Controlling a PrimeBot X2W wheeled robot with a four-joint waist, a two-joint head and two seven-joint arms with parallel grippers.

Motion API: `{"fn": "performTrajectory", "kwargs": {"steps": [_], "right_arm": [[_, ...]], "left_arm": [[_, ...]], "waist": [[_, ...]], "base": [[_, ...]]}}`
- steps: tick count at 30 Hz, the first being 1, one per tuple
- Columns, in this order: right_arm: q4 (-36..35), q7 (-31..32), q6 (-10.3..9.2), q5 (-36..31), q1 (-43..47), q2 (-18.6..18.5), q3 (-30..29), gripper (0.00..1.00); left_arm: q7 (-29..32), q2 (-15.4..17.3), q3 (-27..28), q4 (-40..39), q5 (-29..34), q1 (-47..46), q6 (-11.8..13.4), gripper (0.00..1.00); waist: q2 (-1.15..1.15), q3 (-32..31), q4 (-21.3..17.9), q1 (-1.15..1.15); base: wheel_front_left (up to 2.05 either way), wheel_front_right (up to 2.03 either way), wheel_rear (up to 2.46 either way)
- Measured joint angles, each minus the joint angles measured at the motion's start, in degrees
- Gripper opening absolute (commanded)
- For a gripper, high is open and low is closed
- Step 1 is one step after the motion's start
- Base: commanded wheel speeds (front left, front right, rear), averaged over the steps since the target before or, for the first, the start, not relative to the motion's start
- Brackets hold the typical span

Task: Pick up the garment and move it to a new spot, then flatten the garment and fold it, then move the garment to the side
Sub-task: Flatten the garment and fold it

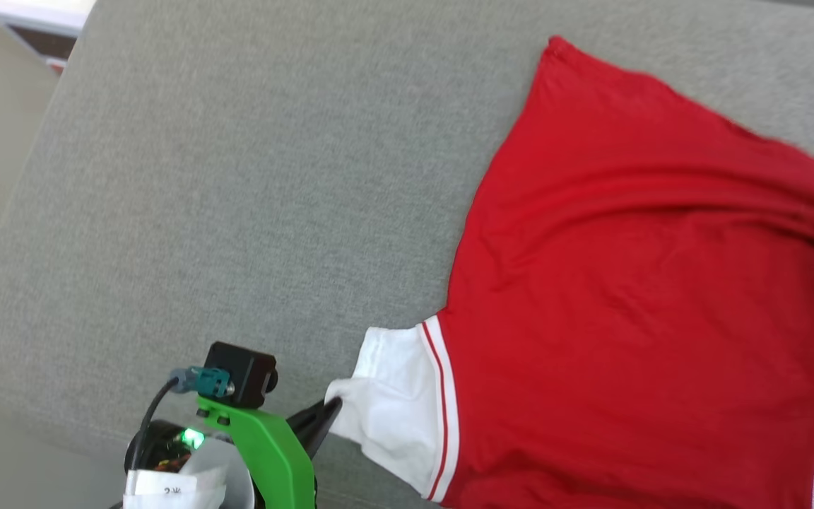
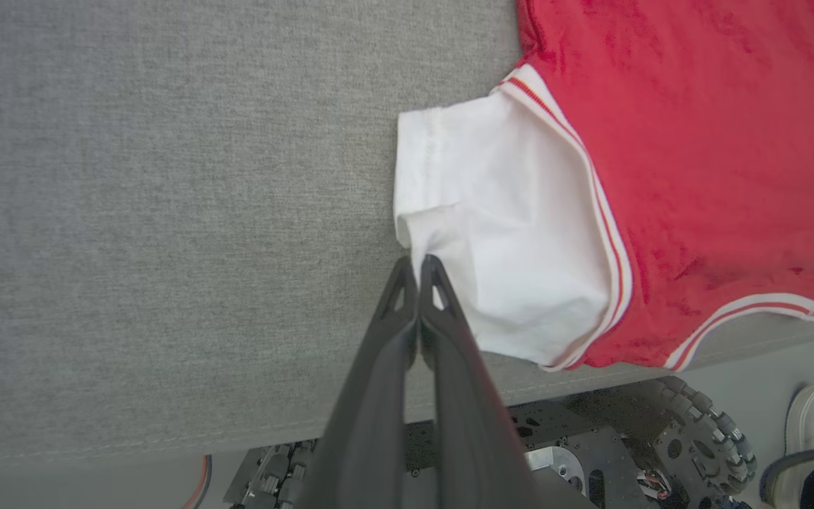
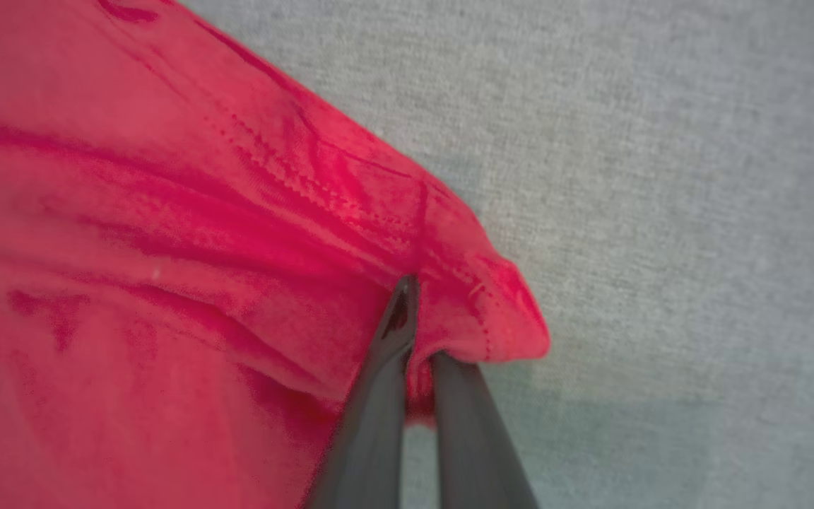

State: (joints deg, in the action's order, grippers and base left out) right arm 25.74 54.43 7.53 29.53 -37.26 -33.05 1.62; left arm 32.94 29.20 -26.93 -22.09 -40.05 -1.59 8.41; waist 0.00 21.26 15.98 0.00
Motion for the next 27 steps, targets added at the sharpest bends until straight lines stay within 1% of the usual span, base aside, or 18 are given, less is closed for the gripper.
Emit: {"fn": "performTrajectory", "kwargs": {"steps": [7,12,17,21,24,27], "right_arm": [[-2.48,-1.33,0.0,2.2,10.77,-0.62,-1.62,0.0],[-6.14,-2.26,0.0,4.22,18.68,-0.15,-6.06,0.0],[-12.17,-2.16,0.0,6.08,27.55,2.66,-11.54,0.0],[-16.84,-1.74,0.0,6.09,33.99,5.05,-15.19,0.0],[-19.67,-1.31,0.0,5.95,38.33,7.66,-17.64,0.0],[-21.09,-0.35,0.0,6.06,40.33,10.72,-19.56,0.0]], "left_arm": [[-0.1,-0.02,-0.05,1.24,-0.34,1.98,0.98,0.0],[-0.59,-0.29,-0.13,2.33,-0.83,2.76,1.14,0.0],[-1.23,-0.8,-0.3,3.71,-0.86,3.71,1.81,0.0],[-1.77,-1.49,-0.58,5.01,-1.0,4.34,2.22,0.0],[-2.52,-1.85,-0.8,6.43,-0.76,4.36,2.32,0.0],[-3.23,-2.83,-1.08,7.34,-0.79,4.36,2.49,0.0]], "waist": [[0.0,-5.91,-3.01,0.0],[0.0,-9.94,-5.16,0.0],[0.0,-13.35,-7.16,0.0],[0.0,-15.33,-8.61,0.0],[0.0,-16.5,-9.72,0.0],[0.0,-17.08,-10.7,0.0]], "base": [[0.0,0.0,0.0],[0.0,0.0,0.0],[0.0,0.0,0.0],[0.0,0.0,0.0],[0.0,0.0,0.0],[0.0,0.0,0.0]]}}
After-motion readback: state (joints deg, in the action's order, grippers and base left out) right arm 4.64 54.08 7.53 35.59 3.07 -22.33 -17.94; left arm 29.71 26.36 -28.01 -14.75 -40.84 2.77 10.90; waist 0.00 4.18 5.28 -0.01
